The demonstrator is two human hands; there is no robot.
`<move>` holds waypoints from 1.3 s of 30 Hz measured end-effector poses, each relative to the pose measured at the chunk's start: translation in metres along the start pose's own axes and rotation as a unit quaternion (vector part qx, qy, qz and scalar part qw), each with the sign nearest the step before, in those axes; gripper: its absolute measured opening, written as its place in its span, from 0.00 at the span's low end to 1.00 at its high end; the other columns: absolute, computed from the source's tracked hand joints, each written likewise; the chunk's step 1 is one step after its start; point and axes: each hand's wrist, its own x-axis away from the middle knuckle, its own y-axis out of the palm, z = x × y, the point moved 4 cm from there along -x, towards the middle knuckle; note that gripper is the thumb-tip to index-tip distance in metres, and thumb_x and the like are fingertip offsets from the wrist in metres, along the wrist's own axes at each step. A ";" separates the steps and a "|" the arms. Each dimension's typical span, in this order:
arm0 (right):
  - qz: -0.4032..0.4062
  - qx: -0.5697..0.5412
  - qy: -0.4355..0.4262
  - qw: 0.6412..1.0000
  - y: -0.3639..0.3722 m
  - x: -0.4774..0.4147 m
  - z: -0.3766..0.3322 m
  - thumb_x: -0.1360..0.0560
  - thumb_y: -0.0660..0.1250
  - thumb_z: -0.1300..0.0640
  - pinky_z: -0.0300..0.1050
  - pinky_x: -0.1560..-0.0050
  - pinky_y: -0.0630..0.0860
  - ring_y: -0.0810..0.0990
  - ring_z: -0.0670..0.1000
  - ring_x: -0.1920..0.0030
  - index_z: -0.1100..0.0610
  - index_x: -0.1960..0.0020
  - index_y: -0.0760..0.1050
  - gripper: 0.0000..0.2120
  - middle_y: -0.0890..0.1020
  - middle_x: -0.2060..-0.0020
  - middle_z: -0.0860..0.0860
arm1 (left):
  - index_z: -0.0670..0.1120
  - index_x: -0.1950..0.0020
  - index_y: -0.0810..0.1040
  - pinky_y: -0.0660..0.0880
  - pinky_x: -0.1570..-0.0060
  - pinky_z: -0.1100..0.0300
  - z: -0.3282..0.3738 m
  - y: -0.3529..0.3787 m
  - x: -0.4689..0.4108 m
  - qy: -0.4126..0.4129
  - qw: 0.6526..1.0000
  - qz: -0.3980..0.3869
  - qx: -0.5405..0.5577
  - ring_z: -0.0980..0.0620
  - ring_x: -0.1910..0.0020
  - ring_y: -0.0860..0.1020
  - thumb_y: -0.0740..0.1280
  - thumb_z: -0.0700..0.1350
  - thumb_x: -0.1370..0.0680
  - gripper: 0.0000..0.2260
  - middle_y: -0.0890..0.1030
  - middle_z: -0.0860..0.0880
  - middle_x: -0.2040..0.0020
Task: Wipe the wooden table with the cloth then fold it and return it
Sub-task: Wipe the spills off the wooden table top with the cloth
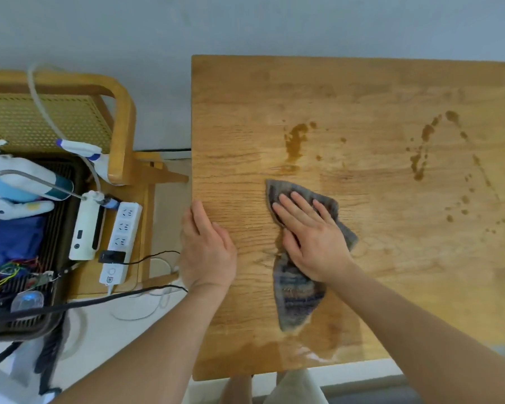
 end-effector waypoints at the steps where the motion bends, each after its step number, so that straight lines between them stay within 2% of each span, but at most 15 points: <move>1: 0.012 -0.003 0.047 0.999 -0.005 0.002 0.019 0.20 0.50 0.48 0.55 0.24 0.56 0.55 0.46 0.23 0.52 0.25 0.65 0.25 0.64 0.25 0.48 | 0.46 0.26 0.55 0.73 0.66 0.54 0.000 0.000 -0.001 0.000 1.000 0.000 -0.001 0.43 0.47 0.74 0.51 0.49 0.20 0.22 0.66 0.42 0.32; 4: 0.039 -0.001 0.156 0.987 -0.010 -0.002 0.041 0.20 0.48 0.47 0.56 0.24 0.52 0.53 0.48 0.23 0.53 0.24 0.62 0.27 0.62 0.24 0.50 | 0.47 0.26 0.55 0.75 0.64 0.54 0.000 0.000 -0.001 -0.003 1.000 0.002 -0.002 0.43 0.46 0.75 0.52 0.48 0.19 0.22 0.65 0.43 0.31; 7: 0.039 0.007 0.164 0.986 -0.004 -0.017 0.014 0.19 0.49 0.47 0.59 0.24 0.51 0.54 0.50 0.22 0.53 0.23 0.62 0.26 0.62 0.24 0.49 | 0.48 0.26 0.55 0.75 0.62 0.55 0.000 -0.002 0.001 -0.008 1.000 0.000 0.009 0.45 0.44 0.74 0.52 0.48 0.19 0.21 0.65 0.44 0.30; 12: -0.004 -0.040 -0.034 0.999 0.014 -0.025 -0.051 0.19 0.52 0.49 0.58 0.25 0.57 0.60 0.49 0.24 0.52 0.27 0.69 0.23 0.69 0.27 0.48 | 0.49 0.25 0.55 0.75 0.56 0.51 0.001 -0.003 0.003 -0.032 0.999 -0.008 0.014 0.43 0.38 0.73 0.51 0.48 0.19 0.22 0.63 0.45 0.27; 14: -0.036 -0.052 -0.119 0.991 0.008 -0.011 -0.035 0.19 0.54 0.51 0.54 0.25 0.58 0.62 0.49 0.25 0.53 0.29 0.71 0.21 0.71 0.29 0.48 | 0.50 0.24 0.55 0.74 0.54 0.52 0.002 -0.004 0.002 -0.033 0.999 -0.004 0.015 0.44 0.37 0.72 0.51 0.48 0.19 0.22 0.62 0.46 0.26; 16: -0.041 -0.050 -0.148 0.987 0.000 -0.001 0.001 0.20 0.55 0.52 0.52 0.25 0.58 0.62 0.49 0.25 0.53 0.29 0.72 0.21 0.71 0.29 0.48 | 0.51 0.25 0.54 0.71 0.56 0.55 0.002 -0.004 0.001 -0.042 0.999 -0.003 0.023 0.46 0.39 0.73 0.50 0.49 0.19 0.22 0.61 0.47 0.26; 20: 0.007 -0.048 0.018 0.999 -0.021 -0.014 0.059 0.20 0.52 0.51 0.57 0.27 0.61 0.61 0.50 0.24 0.53 0.28 0.70 0.23 0.69 0.28 0.49 | 0.53 0.25 0.52 0.77 0.55 0.50 0.002 -0.004 0.000 -0.041 0.999 -0.005 0.030 0.44 0.42 0.75 0.50 0.50 0.19 0.22 0.61 0.49 0.27; 24: 0.056 -0.039 0.124 0.990 -0.011 -0.032 0.022 0.20 0.52 0.51 0.60 0.26 0.58 0.61 0.54 0.24 0.56 0.28 0.70 0.24 0.70 0.28 0.52 | 0.52 0.25 0.53 0.79 0.57 0.46 0.004 -0.004 0.001 -0.045 0.999 -0.003 0.022 0.44 0.44 0.76 0.51 0.50 0.19 0.22 0.63 0.48 0.28; 28: 0.015 -0.073 -0.045 0.996 0.012 -0.037 -0.056 0.21 0.56 0.52 0.57 0.26 0.60 0.65 0.52 0.26 0.55 0.30 0.73 0.22 0.73 0.30 0.50 | 0.50 0.25 0.56 0.76 0.59 0.51 0.004 -0.002 0.003 -0.044 0.999 0.004 0.015 0.43 0.42 0.75 0.52 0.48 0.19 0.22 0.65 0.45 0.28; 30: -0.005 -0.106 -0.107 0.989 0.010 -0.026 -0.049 0.21 0.58 0.53 0.53 0.26 0.60 0.66 0.49 0.27 0.54 0.33 0.76 0.20 0.75 0.32 0.49 | 0.49 0.25 0.56 0.75 0.58 0.50 0.003 -0.003 0.003 -0.041 0.999 0.007 0.015 0.42 0.41 0.74 0.53 0.47 0.19 0.22 0.65 0.45 0.28; 32: 0.002 -0.117 -0.126 0.985 0.001 -0.009 -0.013 0.23 0.61 0.55 0.53 0.28 0.66 0.70 0.49 0.29 0.55 0.37 0.79 0.17 0.78 0.35 0.49 | 0.50 0.25 0.55 0.74 0.59 0.53 0.003 -0.003 0.001 -0.042 0.999 0.007 0.017 0.43 0.41 0.75 0.52 0.48 0.19 0.22 0.64 0.45 0.28; 33: 0.028 -0.116 -0.102 0.988 -0.006 -0.002 0.011 0.25 0.62 0.57 0.55 0.31 0.69 0.73 0.50 0.31 0.56 0.39 0.81 0.17 0.80 0.37 0.50 | 0.50 0.25 0.55 0.73 0.60 0.55 0.004 -0.003 0.001 -0.039 0.999 0.005 0.018 0.44 0.42 0.75 0.52 0.48 0.19 0.22 0.64 0.45 0.28; 36: 0.143 -0.104 0.078 0.981 -0.027 -0.005 0.063 0.26 0.59 0.60 0.58 0.37 0.75 0.77 0.54 0.36 0.61 0.41 0.81 0.17 0.81 0.40 0.55 | 0.51 0.25 0.53 0.73 0.62 0.56 0.003 -0.004 0.002 -0.037 0.999 0.005 0.023 0.45 0.46 0.76 0.51 0.49 0.19 0.22 0.63 0.46 0.28; 38: 0.178 -0.082 0.160 0.967 -0.023 -0.017 0.049 0.25 0.57 0.62 0.56 0.34 0.73 0.77 0.56 0.35 0.61 0.38 0.79 0.19 0.80 0.39 0.57 | 0.53 0.25 0.52 0.74 0.62 0.55 0.002 -0.003 0.003 -0.040 0.999 -0.001 0.027 0.45 0.47 0.77 0.50 0.50 0.19 0.22 0.63 0.47 0.28; 39: 0.171 -0.080 0.165 0.968 -0.016 -0.024 0.031 0.25 0.57 0.62 0.54 0.33 0.72 0.76 0.57 0.34 0.61 0.35 0.77 0.20 0.79 0.37 0.58 | 0.53 0.25 0.53 0.73 0.62 0.55 0.001 -0.003 0.003 -0.041 0.999 -0.004 0.029 0.45 0.47 0.77 0.50 0.50 0.19 0.21 0.63 0.47 0.28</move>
